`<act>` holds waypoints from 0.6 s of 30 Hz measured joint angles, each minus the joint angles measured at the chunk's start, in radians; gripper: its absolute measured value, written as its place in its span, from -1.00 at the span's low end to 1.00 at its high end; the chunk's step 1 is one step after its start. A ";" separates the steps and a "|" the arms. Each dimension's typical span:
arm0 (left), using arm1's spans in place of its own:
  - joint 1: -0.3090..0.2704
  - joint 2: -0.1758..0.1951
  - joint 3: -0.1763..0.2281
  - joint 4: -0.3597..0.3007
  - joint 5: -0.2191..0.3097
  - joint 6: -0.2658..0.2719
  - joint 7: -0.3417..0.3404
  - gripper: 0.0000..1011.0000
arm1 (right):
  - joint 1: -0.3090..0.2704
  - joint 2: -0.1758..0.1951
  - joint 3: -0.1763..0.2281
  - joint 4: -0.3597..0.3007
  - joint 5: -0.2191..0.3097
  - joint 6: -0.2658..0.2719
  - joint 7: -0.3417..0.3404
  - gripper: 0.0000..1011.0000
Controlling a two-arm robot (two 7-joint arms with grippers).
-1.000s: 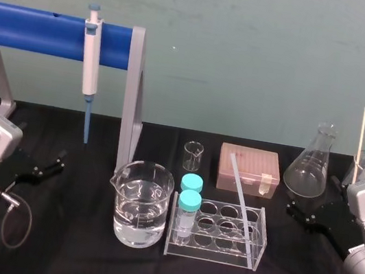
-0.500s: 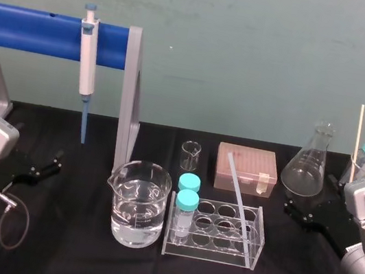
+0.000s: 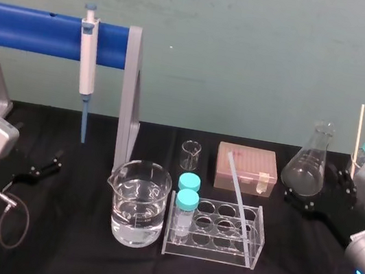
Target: Pick up the stirring rod with one hand, then place it down.
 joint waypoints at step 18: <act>0.000 0.000 0.000 0.000 0.000 0.000 0.000 0.98 | 0.026 -0.027 0.074 -0.147 0.330 0.250 0.317 0.98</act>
